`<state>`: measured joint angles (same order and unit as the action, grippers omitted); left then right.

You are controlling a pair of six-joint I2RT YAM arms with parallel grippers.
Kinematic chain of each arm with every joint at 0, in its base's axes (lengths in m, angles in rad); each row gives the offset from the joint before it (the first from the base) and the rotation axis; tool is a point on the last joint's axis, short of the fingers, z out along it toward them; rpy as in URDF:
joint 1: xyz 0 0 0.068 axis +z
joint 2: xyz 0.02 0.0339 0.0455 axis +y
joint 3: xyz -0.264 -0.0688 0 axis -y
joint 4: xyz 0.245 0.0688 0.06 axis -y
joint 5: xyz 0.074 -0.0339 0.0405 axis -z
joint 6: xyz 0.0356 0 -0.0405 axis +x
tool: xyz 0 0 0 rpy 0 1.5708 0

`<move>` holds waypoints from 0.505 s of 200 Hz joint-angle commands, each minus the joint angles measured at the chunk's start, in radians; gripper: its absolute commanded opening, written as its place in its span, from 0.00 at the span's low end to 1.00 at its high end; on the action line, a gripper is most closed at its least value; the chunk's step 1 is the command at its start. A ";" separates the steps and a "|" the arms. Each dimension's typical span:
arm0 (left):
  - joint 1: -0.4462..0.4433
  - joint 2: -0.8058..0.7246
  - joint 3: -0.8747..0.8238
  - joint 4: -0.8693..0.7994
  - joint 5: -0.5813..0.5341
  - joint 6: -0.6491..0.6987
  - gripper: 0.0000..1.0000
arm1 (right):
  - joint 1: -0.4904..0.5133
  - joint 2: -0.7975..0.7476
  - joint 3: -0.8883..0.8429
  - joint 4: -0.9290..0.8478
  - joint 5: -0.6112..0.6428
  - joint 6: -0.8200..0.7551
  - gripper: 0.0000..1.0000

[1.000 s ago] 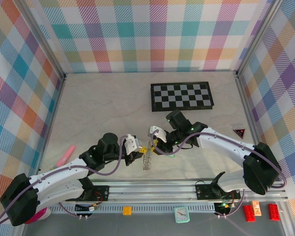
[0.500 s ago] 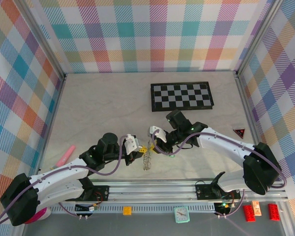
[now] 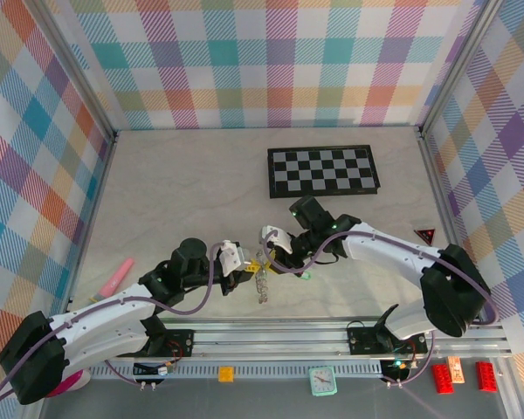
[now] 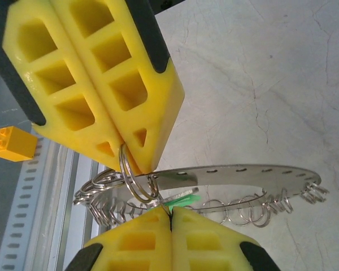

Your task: Put the keys on the keyring

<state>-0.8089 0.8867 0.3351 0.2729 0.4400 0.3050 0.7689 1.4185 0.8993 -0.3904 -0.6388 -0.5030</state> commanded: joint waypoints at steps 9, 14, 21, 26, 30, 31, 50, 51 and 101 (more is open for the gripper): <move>0.000 -0.013 -0.008 0.093 0.015 0.009 0.00 | 0.004 -0.074 -0.026 0.057 -0.018 -0.004 0.29; 0.000 -0.010 -0.010 0.098 0.016 0.006 0.00 | 0.004 -0.082 -0.034 0.066 -0.019 -0.002 0.32; -0.001 -0.009 -0.014 0.107 0.015 0.003 0.00 | 0.004 -0.095 -0.043 0.079 -0.024 -0.003 0.34; -0.001 -0.008 -0.017 0.113 0.015 0.000 0.00 | 0.004 -0.101 -0.048 0.090 -0.027 -0.001 0.35; 0.000 -0.005 -0.017 0.118 0.014 -0.003 0.00 | 0.004 -0.105 -0.059 0.102 -0.033 -0.001 0.35; 0.000 -0.005 -0.017 0.119 0.014 -0.003 0.00 | 0.004 -0.105 -0.059 0.102 -0.033 -0.001 0.35; 0.000 0.001 -0.025 0.147 0.016 -0.015 0.00 | 0.004 -0.106 -0.073 0.140 -0.066 0.010 0.35; 0.000 0.002 -0.026 0.148 0.016 -0.015 0.00 | 0.004 -0.105 -0.074 0.142 -0.068 0.012 0.35; -0.002 0.023 -0.040 0.216 0.016 -0.036 0.00 | 0.004 -0.090 -0.084 0.208 -0.077 0.043 0.27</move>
<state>-0.8093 0.9039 0.3084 0.3801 0.4408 0.2840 0.7689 1.3212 0.8234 -0.2470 -0.6685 -0.4767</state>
